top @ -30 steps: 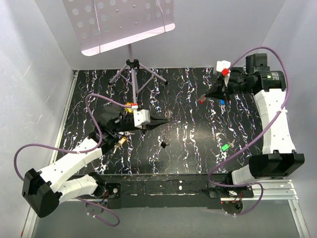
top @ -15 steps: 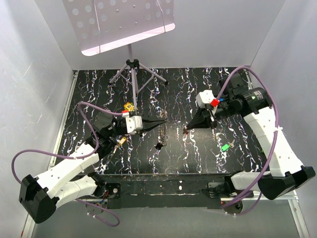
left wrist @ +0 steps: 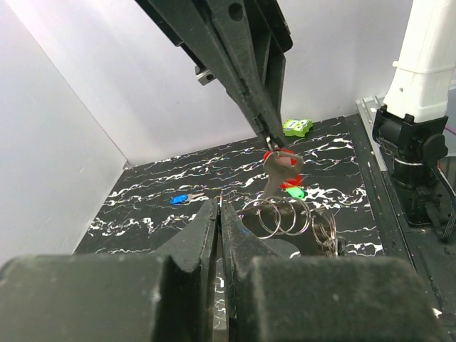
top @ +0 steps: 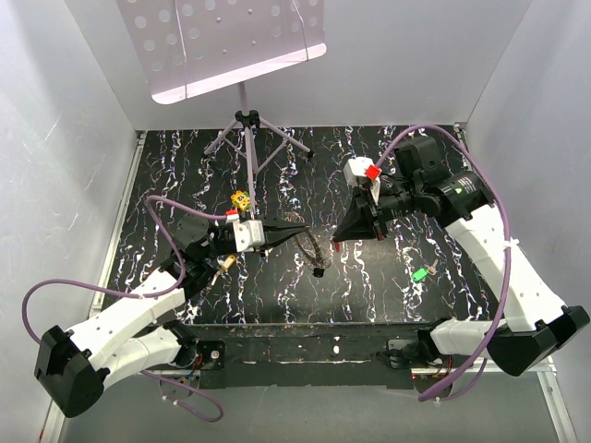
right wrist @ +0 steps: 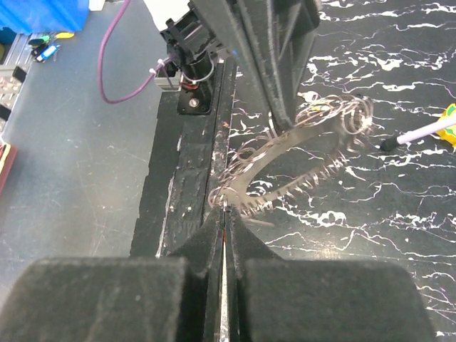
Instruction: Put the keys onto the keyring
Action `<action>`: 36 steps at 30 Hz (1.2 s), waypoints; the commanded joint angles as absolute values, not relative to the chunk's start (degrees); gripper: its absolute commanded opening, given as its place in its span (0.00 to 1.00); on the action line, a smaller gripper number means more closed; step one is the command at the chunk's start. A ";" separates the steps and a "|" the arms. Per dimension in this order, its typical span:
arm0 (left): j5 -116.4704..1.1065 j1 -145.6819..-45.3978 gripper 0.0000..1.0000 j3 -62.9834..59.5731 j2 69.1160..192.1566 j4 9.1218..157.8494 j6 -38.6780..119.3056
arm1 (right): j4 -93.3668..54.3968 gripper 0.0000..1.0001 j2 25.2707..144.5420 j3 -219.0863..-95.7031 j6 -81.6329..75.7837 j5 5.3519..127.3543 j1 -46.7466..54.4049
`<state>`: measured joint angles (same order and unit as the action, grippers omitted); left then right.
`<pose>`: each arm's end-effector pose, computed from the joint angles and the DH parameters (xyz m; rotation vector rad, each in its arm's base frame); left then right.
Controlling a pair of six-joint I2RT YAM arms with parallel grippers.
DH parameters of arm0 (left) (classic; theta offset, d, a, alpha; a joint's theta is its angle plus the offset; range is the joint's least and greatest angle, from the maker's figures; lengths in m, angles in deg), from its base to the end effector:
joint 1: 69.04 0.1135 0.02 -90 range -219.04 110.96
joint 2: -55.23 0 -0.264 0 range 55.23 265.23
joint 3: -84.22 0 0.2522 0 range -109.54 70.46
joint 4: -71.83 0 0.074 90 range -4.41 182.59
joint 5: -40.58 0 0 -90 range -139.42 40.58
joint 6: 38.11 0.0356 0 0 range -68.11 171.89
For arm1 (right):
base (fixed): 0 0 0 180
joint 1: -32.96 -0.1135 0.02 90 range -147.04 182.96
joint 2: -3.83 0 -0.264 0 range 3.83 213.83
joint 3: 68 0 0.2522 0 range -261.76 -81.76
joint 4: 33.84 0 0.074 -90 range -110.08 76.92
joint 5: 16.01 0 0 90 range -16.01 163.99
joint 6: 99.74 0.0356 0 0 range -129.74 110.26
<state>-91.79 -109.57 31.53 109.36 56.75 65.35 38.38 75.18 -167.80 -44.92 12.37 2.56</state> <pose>0.1477 -0.1579 0.3447 1.1646 0.8702 -0.8795 0.1765 0.1398 0.4209 -1.5411 1.4335 1.1790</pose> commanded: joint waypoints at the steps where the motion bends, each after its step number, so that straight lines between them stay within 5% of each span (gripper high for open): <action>1: -90.73 -109.56 0.00 31.27 109.19 55.26 66.13 | 31.78 0.01 75.81 -168.24 -37.87 15.98 1.41; 36: -84.84 -112.11 0.00 31.18 110.95 55.79 62.97 | 30.02 0.01 79.15 -174.05 -38.39 23.28 -3.87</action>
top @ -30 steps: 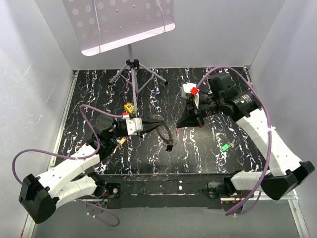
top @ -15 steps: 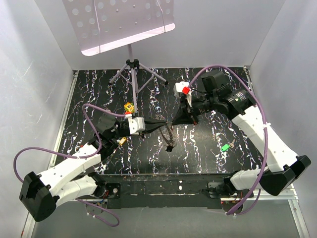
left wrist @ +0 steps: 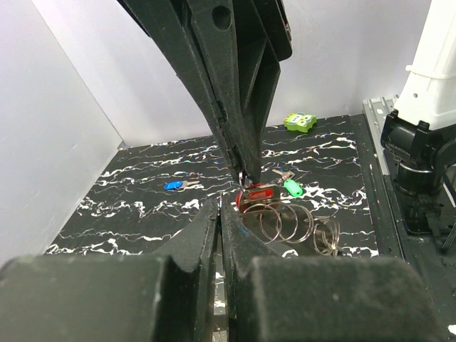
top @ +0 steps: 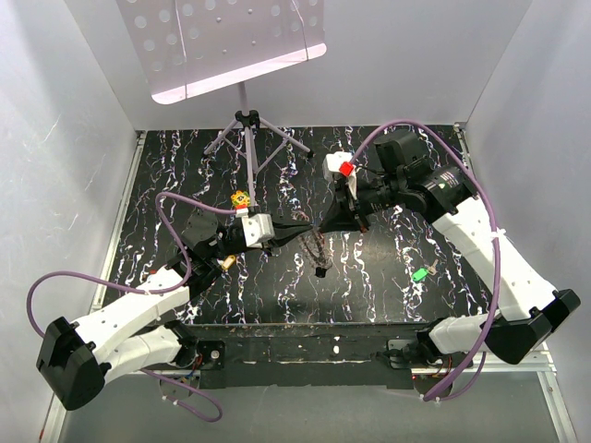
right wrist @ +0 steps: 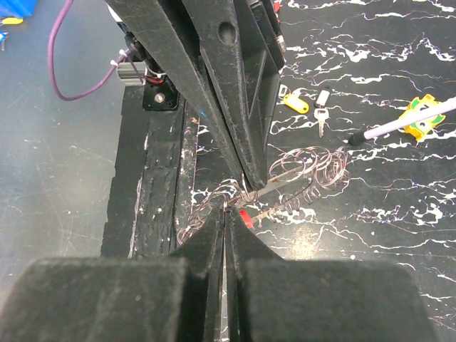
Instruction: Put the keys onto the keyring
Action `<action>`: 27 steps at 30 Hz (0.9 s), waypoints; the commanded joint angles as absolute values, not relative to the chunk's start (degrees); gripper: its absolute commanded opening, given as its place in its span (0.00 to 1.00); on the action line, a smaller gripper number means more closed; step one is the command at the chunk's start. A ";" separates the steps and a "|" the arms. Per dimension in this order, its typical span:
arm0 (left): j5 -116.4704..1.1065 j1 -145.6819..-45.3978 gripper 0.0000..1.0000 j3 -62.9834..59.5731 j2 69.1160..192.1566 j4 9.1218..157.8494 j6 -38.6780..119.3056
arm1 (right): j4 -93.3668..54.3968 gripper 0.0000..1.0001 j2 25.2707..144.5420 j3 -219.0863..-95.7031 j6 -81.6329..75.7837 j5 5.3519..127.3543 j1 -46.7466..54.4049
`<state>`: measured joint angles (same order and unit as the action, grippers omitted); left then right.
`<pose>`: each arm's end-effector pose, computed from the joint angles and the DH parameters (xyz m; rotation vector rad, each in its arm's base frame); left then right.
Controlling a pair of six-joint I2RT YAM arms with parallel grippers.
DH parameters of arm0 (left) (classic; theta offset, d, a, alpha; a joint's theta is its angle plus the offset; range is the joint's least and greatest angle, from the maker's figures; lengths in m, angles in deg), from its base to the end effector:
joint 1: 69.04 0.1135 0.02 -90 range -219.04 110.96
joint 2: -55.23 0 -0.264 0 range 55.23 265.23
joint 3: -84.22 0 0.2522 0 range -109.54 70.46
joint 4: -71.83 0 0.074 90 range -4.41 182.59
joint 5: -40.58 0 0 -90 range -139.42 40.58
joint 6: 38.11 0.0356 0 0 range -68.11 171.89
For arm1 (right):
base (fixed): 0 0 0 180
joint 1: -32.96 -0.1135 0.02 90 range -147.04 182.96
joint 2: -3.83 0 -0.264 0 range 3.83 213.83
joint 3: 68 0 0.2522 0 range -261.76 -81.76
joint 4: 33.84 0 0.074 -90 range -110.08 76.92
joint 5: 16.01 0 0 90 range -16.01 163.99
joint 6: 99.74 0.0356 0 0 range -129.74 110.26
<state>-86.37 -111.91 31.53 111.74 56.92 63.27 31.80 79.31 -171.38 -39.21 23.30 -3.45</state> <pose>0.1514 -0.1698 0.3366 1.1189 0.9651 -0.8917 0.1873 0.1724 0.4280 -1.5350 1.4812 1.0440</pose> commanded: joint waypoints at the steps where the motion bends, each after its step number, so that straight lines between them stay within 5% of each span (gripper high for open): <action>1: -84.84 -112.19 0.00 31.18 110.95 55.79 62.97 | 29.84 0.01 79.23 -174.22 -38.04 23.63 -3.96; 27: -85.28 -112.46 0.00 32.41 110.07 52.28 60.95 | 26.68 0.01 78.53 -170.53 -33.65 29.52 -4.13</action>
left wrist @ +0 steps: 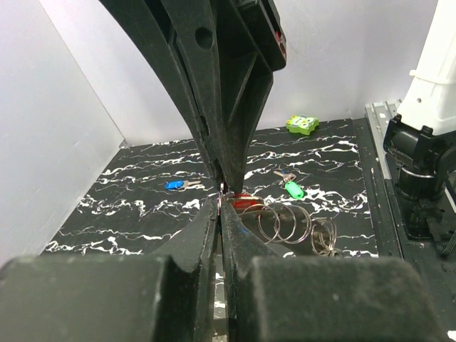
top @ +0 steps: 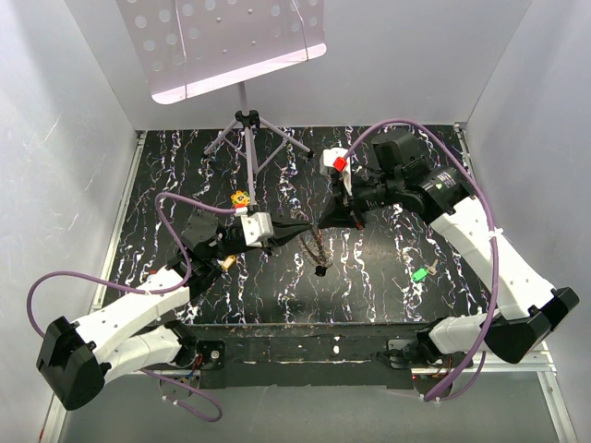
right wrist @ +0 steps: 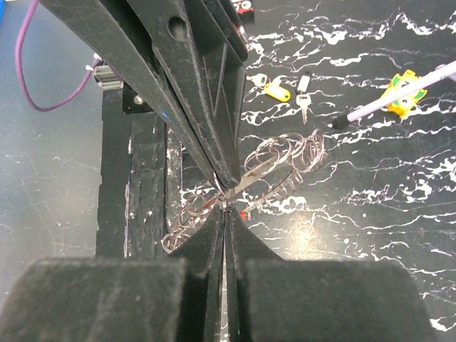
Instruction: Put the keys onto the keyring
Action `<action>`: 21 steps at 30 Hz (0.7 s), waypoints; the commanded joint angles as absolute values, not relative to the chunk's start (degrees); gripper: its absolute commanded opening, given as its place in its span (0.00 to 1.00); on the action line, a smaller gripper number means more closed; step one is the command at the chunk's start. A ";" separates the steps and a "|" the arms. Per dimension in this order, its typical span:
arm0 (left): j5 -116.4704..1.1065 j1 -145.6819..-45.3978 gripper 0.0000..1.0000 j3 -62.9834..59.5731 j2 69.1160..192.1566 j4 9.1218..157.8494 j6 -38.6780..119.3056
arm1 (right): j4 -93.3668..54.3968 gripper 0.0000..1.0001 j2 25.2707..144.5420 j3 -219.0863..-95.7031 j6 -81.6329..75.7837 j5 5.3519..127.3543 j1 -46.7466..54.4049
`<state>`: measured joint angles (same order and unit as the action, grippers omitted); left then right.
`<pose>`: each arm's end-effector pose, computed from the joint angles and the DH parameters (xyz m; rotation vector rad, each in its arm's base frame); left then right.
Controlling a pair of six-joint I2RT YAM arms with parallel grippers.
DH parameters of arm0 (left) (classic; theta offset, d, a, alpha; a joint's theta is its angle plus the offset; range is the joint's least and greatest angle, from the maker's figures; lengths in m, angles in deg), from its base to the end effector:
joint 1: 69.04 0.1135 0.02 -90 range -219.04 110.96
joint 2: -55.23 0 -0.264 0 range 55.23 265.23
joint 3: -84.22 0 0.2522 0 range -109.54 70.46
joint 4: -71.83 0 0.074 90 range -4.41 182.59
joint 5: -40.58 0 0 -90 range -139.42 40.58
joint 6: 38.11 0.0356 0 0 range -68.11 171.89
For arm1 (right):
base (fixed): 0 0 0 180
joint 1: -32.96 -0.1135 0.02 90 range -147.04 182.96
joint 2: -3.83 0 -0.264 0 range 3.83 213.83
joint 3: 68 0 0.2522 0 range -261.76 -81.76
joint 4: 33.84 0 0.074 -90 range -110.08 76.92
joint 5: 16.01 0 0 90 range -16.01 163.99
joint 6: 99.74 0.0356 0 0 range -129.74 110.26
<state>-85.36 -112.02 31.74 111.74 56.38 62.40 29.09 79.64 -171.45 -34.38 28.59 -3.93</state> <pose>0.1516 -0.1698 0.3363 1.0993 0.9771 -0.8929 0.1923 0.1761 0.4293 -1.4560 1.5626 0.9835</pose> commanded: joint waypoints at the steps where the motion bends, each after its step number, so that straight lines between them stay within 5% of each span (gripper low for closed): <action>1: -85.37 -112.46 0.00 32.67 110.07 51.76 60.60 | 26.68 0.01 78.45 -170.53 -33.65 29.52 -4.05; 21: -83.97 -111.67 0.00 36.88 114.29 26.20 36.27 | 25.10 0.01 75.28 -168.33 -34.79 23.28 -2.11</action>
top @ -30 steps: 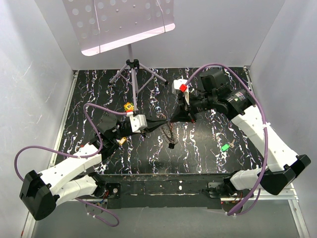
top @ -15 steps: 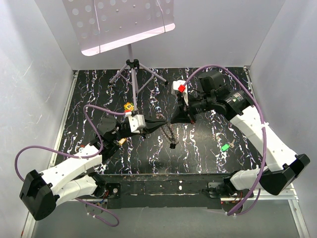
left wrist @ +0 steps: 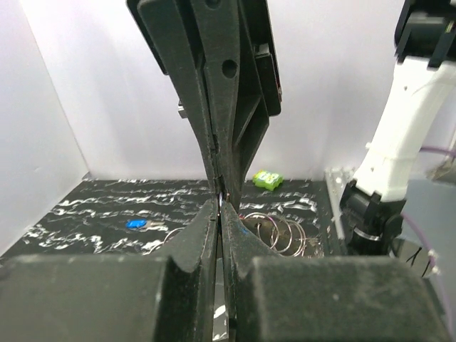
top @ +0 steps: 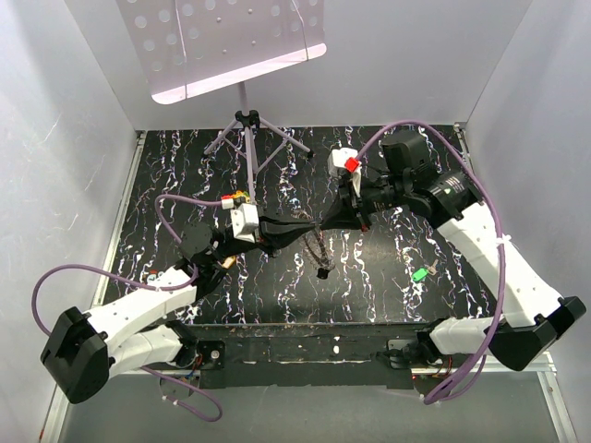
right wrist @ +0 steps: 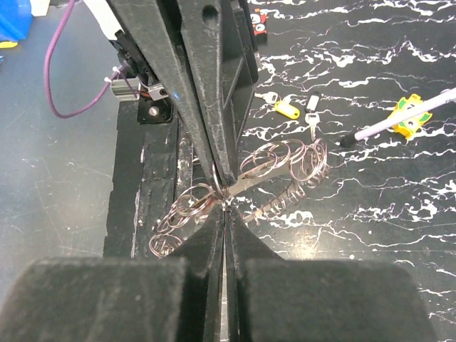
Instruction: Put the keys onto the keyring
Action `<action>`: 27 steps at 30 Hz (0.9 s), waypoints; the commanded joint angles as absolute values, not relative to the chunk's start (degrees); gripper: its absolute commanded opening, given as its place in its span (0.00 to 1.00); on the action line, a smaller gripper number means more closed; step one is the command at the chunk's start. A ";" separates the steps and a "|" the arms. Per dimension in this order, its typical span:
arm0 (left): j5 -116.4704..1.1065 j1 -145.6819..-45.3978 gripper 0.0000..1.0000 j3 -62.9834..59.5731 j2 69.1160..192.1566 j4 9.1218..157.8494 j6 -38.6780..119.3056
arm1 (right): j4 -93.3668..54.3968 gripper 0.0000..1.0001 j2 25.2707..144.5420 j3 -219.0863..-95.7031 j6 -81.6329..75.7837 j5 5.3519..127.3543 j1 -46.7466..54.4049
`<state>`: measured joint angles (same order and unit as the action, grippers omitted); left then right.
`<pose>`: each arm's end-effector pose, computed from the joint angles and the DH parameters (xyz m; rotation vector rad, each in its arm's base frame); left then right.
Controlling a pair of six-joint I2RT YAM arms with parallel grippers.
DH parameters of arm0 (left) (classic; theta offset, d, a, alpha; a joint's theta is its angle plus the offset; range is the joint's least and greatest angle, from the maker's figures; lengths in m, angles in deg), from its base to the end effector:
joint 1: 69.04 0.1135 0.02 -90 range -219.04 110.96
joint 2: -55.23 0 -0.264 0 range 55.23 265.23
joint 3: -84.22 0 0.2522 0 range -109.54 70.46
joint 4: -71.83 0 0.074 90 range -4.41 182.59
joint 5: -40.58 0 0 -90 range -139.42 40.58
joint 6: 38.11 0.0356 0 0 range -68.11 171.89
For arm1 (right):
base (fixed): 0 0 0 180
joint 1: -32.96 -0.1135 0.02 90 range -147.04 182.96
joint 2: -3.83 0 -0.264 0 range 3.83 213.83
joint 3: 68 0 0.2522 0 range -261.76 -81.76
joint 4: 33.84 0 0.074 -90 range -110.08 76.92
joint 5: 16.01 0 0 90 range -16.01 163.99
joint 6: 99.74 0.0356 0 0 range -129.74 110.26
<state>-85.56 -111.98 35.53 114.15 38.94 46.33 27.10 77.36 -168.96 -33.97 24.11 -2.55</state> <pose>0.1517 -0.1698 0.3344 0.9389 0.9460 -1.0941 0.1875 0.1673 0.4293 -1.4505 1.5075 1.0465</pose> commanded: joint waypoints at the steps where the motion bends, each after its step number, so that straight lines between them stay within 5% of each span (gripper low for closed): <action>1: -82.92 -111.75 0.00 37.67 114.55 24.09 33.99 | 24.92 0.01 75.11 -168.25 -34.53 23.02 -2.11; 13: -77.28 -111.76 0.00 40.58 115.08 15.54 24.65 | 21.93 0.01 73.79 -165.52 -30.31 19.68 -2.11; 17: -75.97 -111.75 0.00 40.84 115.17 14.93 23.16 | 21.49 0.09 73.17 -165.87 -29.51 19.33 -2.11; 27: -77.27 -111.76 0.00 40.06 115.08 14.57 21.66 | 22.10 0.53 69.66 -167.54 -30.12 15.47 -1.32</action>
